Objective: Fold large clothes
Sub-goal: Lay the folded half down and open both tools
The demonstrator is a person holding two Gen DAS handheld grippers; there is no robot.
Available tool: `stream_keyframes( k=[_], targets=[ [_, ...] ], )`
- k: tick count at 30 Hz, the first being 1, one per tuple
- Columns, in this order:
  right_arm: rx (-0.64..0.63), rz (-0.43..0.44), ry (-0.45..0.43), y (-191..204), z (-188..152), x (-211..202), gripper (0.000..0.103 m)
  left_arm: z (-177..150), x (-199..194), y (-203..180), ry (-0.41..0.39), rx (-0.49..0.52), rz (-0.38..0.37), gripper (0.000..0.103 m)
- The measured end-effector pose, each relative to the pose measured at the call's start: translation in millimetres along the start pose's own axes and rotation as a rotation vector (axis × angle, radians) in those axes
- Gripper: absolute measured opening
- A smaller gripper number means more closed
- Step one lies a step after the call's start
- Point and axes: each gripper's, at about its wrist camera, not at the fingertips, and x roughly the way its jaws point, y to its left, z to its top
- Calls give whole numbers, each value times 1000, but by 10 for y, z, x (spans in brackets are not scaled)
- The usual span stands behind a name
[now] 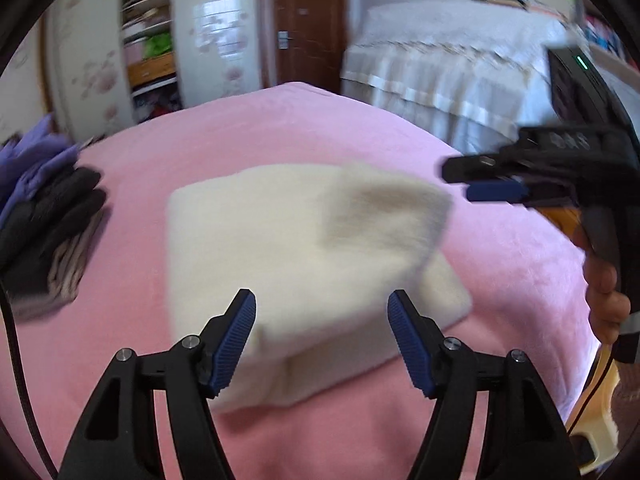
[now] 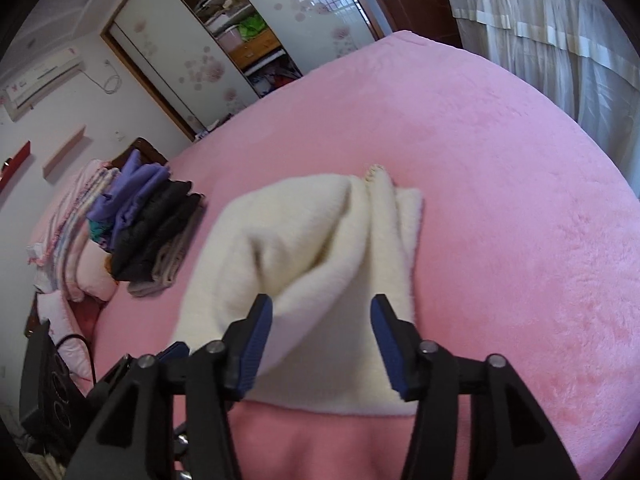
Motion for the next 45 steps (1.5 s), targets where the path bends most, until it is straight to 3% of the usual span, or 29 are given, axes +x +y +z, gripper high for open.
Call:
stream_keyframes(
  k=[3,5,8,10,11,13,17,22,29,33,36,37,40,45],
  targets=[
    [-20,28,27,137,93,76,63,14,-19,541,11,-146,90,68],
    [-47,28,63,224,132,209,64,-11,78,849,60,-229,150,68],
    [-63,12,143,288,166,494,64,-72,255,1252,122,-368,121,68],
    [-94,-40,187,332,164,663,63,-95,383,1371,155,-405,87,68],
    [-119,-59,205,360,154,732,56,-103,447,1388,171,-412,87,68],
    [-184,-81,240,411,114,842,28,-127,547,1382,180,-409,81,68],
    [-207,-133,217,371,40,758,21,-27,628,1229,179,-348,93,68],
    [-197,-177,89,276,-137,189,8,36,586,953,155,-263,62,70],
    [-26,-219,134,-351,-702,339,7,-116,661,673,171,-207,30,72],
    [13,-233,136,-452,-901,491,7,-204,721,550,165,-150,50,74],
    [29,-246,138,-515,-941,630,7,-268,896,501,162,-115,52,78],
    [36,-250,140,-539,-952,687,7,-281,931,515,164,-133,51,84],
    [23,-273,147,-514,-919,733,8,-245,924,569,175,-191,49,86],
    [-78,-306,158,-271,-760,571,16,-124,712,411,145,-50,103,84]
  ],
)
